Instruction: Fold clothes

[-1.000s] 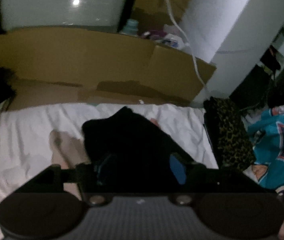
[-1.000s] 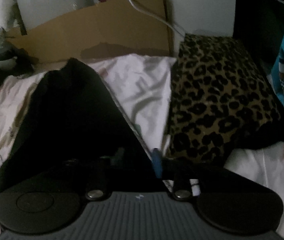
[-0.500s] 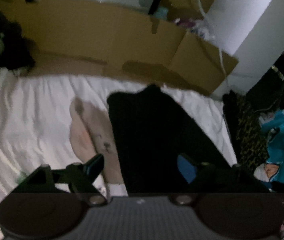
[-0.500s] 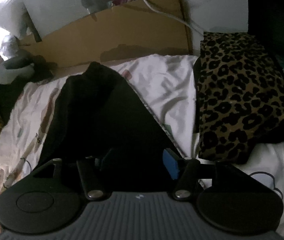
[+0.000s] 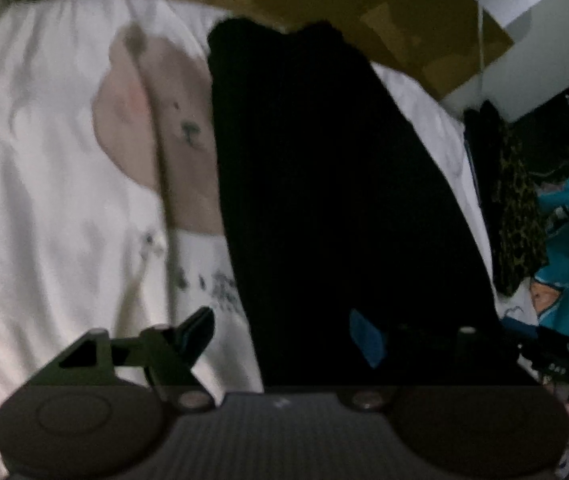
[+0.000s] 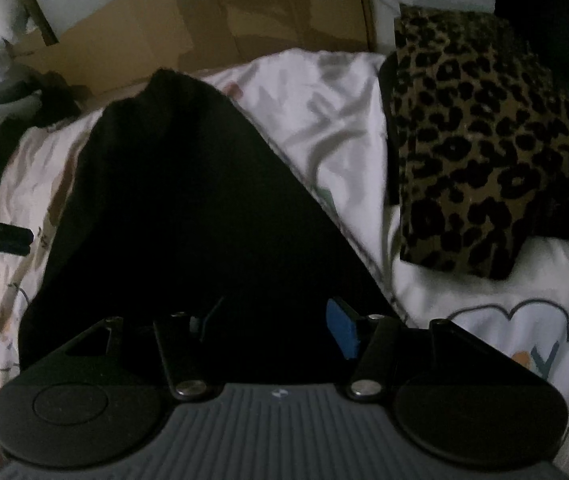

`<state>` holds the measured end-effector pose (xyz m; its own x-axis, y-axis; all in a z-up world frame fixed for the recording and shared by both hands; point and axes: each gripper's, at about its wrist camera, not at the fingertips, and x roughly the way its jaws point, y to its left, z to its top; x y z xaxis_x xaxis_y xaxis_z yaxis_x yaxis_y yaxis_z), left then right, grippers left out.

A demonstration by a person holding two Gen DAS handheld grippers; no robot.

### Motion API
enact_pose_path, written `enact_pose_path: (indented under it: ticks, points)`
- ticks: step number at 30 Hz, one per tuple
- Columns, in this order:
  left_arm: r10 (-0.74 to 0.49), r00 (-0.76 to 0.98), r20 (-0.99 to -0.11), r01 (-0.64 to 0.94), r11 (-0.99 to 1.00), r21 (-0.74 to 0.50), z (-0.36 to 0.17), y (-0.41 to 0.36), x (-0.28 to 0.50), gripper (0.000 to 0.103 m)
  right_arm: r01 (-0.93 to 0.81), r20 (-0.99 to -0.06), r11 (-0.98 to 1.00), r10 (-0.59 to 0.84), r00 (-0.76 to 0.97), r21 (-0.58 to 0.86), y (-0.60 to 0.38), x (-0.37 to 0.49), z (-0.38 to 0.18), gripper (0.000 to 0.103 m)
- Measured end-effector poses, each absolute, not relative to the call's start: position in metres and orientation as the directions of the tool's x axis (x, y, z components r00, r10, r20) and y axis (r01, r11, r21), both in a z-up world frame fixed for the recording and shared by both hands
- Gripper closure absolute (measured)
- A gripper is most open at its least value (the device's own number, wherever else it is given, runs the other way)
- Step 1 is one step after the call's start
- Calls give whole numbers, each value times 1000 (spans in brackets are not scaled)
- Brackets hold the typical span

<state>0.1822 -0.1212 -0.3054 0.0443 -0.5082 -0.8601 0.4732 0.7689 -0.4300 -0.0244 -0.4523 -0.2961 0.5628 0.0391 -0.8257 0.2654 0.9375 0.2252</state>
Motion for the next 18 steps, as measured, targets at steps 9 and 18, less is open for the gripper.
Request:
enact_pose_path:
  ticks: [9,18]
  points:
    - [-461,6,-887,455,791,-409,-329,-120,167,68,290,-868,940,13,496,179,-448,-29,-317,40]
    - [-465,15,-885,413,809,-418,-328,-92,168,96,322,-885,933,-8,465,160,-454,-43,-328,34]
